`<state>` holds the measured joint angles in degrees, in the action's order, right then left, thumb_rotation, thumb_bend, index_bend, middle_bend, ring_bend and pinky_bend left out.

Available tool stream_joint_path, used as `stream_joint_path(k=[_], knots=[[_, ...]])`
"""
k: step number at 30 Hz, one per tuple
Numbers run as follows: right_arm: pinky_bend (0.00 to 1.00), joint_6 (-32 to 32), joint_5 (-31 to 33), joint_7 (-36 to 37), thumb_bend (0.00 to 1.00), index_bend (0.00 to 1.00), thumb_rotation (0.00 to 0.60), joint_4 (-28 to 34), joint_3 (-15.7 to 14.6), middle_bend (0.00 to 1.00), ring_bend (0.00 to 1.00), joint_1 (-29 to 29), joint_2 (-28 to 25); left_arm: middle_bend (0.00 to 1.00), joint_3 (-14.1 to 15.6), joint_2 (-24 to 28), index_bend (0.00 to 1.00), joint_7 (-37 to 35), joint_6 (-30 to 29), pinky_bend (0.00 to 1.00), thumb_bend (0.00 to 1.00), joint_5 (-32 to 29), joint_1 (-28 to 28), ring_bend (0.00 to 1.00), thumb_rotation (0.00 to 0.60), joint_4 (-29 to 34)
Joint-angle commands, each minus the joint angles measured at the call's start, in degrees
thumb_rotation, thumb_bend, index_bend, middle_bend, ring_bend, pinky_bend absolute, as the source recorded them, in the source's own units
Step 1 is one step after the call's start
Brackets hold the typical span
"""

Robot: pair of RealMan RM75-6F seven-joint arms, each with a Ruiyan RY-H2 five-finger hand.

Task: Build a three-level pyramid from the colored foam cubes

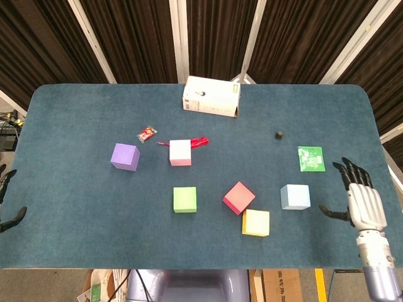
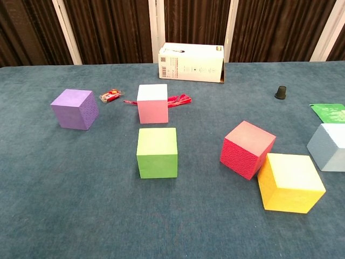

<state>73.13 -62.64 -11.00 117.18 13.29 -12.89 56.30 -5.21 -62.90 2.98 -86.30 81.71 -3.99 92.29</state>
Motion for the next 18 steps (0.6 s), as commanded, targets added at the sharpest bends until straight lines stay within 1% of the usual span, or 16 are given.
stream_joint_path(k=[1,4,7,9,11,15,18], knots=[[0.00,-5.03,11.82,-10.17,0.17,0.14,0.600,8.50,3.47,0.00,0.00,-7.12,-3.78,0.00,0.00,0.26,0.11,-0.50,0.22,0.03,0.36,-0.06,-0.11,0.00,0.600,0.07],[0.00,-4.15,19.55,-17.42,0.17,0.14,0.600,10.75,3.97,0.00,0.00,-11.79,-1.92,0.00,-0.21,0.57,0.11,-1.50,-0.15,0.03,0.36,-0.10,0.03,0.00,0.600,0.06],[0.00,-1.14,26.72,-23.57,0.17,0.14,0.600,12.16,4.15,0.00,0.00,-16.26,2.27,0.00,-1.42,0.02,0.11,-1.52,-2.43,0.02,0.36,-0.74,0.53,0.00,0.600,-0.78],[0.00,0.81,31.21,-26.22,0.17,0.14,0.600,12.96,4.32,0.00,0.00,-18.89,5.43,0.00,-2.19,-0.46,0.11,-1.11,-4.08,0.02,0.36,-1.25,0.99,0.00,0.600,-1.43],[0.00,2.76,35.15,-27.81,0.17,0.14,0.600,13.05,4.83,0.00,0.00,-21.25,8.57,0.00,-2.38,-0.33,0.11,-2.21,-4.40,0.02,0.36,-1.44,1.24,0.00,0.600,-1.40],[0.00,7.53,39.78,-29.93,0.17,0.14,0.600,11.49,5.53,0.00,0.00,-24.78,14.81,0.00,-2.79,0.17,0.11,-4.20,-4.31,0.02,0.36,-2.14,1.49,0.00,0.600,-1.39],[0.00,10.80,41.52,-31.22,0.17,0.14,0.600,10.83,5.54,0.00,0.00,-26.81,19.22,0.00,-2.97,0.16,0.11,-4.33,-4.12,0.02,0.36,-2.48,1.44,0.00,0.600,-1.49]])
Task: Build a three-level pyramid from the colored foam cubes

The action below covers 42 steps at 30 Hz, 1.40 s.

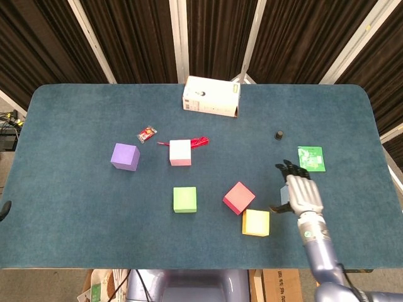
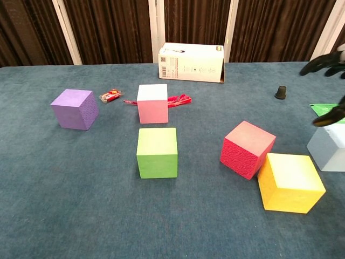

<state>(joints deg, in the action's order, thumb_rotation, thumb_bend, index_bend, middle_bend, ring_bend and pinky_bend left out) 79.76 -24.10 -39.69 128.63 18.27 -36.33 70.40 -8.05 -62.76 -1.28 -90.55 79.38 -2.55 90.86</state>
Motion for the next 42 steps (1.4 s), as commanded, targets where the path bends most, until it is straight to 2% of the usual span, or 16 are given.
stream_joint_path(k=[1,6,15,24,30,42], knots=[[0.00,4.92,3.51,-2.88,0.17,0.14,0.600,-0.58,0.53,0.00,0.00,-3.88,6.22,0.00,-0.15,-0.03,0.11,-0.03,0.24,0.02,0.36,-0.21,-0.07,0.00,0.600,-0.08],[0.00,9.10,5.43,-4.49,0.17,0.14,0.600,-0.34,1.06,0.00,0.00,-6.28,11.10,0.00,-0.09,-0.37,0.11,0.71,1.07,0.02,0.36,-0.41,-0.48,0.00,0.600,-0.27],[0.00,14.23,9.98,-5.83,0.17,0.14,0.600,-0.15,4.72,0.01,0.00,-9.56,17.09,0.00,-0.10,-0.48,0.11,0.81,1.63,0.02,0.36,-0.64,-0.70,0.00,0.600,-0.19],[0.00,16.60,12.89,-6.15,0.17,0.14,0.600,-6.83,6.92,0.02,0.00,-12.48,23.73,0.00,-0.30,-0.13,0.11,0.36,1.41,0.02,0.36,-1.08,-0.39,0.00,0.600,0.19],[0.00,16.25,13.40,-6.40,0.17,0.14,0.600,-9.10,7.93,0.02,0.00,-12.97,25.05,0.00,-0.57,-0.06,0.11,0.34,1.53,0.02,0.36,-1.64,-0.38,0.00,0.600,0.08],[0.00,15.85,12.60,-6.31,0.17,0.14,0.600,-10.75,7.74,0.03,0.00,-12.22,25.71,0.00,-0.67,-0.32,0.12,1.27,1.12,0.02,0.36,-1.82,-0.23,0.00,0.600,0.31]])
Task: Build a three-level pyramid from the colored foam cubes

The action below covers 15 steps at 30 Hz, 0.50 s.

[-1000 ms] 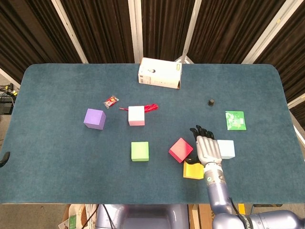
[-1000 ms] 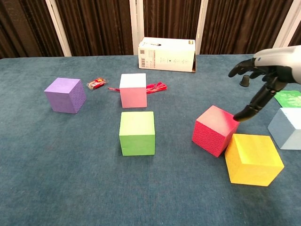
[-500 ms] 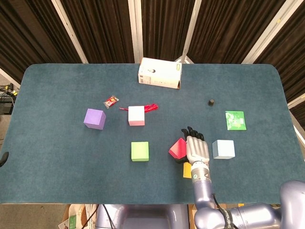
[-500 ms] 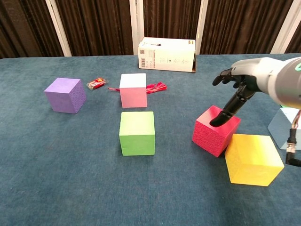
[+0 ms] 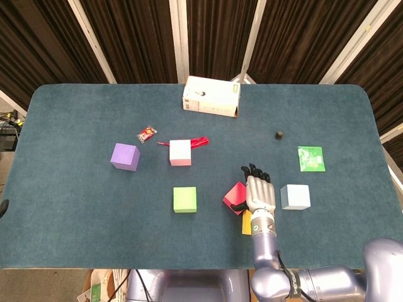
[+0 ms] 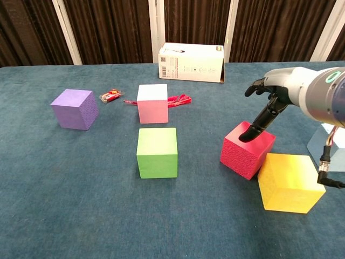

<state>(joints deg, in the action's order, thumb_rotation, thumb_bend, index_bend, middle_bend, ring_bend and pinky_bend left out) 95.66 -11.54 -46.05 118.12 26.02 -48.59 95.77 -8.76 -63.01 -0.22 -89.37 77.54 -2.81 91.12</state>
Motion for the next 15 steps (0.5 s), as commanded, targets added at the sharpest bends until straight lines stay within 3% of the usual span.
stream_joint_path(k=[1,15], knots=[[0.00,-0.13,0.17,0.25,0.17,0.14,0.600,-0.45,0.14,0.03,0.00,0.10,0.63,0.00,0.04,-0.08,0.12,0.32,-0.05,0.02,0.36,0.00,0.02,0.00,0.600,0.10],[0.00,0.24,-0.28,1.63,0.17,0.14,0.600,-5.61,1.04,0.06,0.00,0.54,4.25,0.00,-0.38,0.34,0.12,0.21,0.86,0.02,0.36,-1.57,0.04,0.00,0.600,0.68]])
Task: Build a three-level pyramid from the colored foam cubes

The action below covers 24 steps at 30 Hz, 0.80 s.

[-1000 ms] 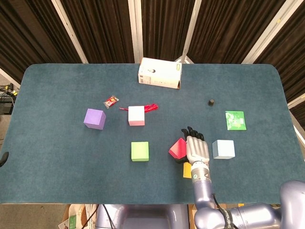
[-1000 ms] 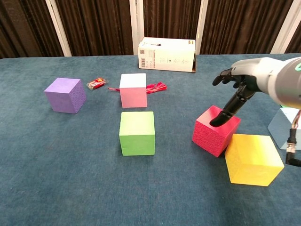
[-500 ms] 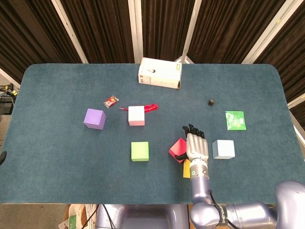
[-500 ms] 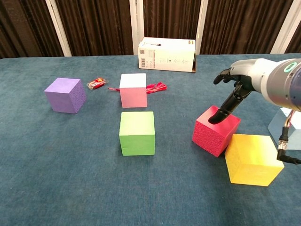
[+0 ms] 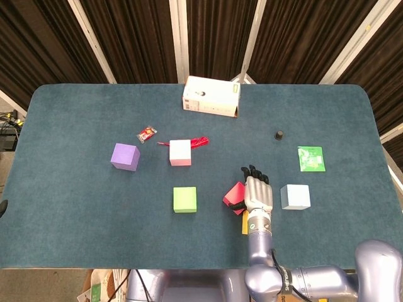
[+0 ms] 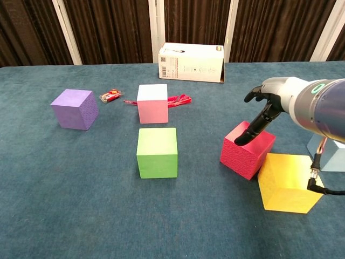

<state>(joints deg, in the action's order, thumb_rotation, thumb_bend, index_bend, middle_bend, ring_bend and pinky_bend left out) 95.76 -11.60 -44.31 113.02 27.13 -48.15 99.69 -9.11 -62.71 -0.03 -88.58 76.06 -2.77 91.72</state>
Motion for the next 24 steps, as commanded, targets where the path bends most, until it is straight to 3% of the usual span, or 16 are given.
stream_joint_path(k=[1,13,24], knots=[[0.00,0.22,-0.39,-0.15,0.17,0.14,0.600,-0.75,-0.20,0.06,0.00,0.17,0.49,0.00,-0.04,0.06,0.12,0.03,0.10,0.02,0.36,-0.13,0.00,0.00,0.600,0.13],[0.00,0.96,-2.69,-0.47,0.17,0.17,0.600,-0.64,-2.70,0.15,0.00,1.85,1.82,0.00,0.02,0.30,0.13,0.20,0.25,0.02,0.36,-0.38,0.14,0.00,0.600,0.84],[0.00,2.06,-4.34,-2.00,0.17,0.20,0.600,-2.93,-3.05,0.22,0.02,2.16,4.00,0.00,-0.07,0.35,0.14,0.09,0.51,0.02,0.36,-0.64,0.09,0.00,0.600,0.88]])
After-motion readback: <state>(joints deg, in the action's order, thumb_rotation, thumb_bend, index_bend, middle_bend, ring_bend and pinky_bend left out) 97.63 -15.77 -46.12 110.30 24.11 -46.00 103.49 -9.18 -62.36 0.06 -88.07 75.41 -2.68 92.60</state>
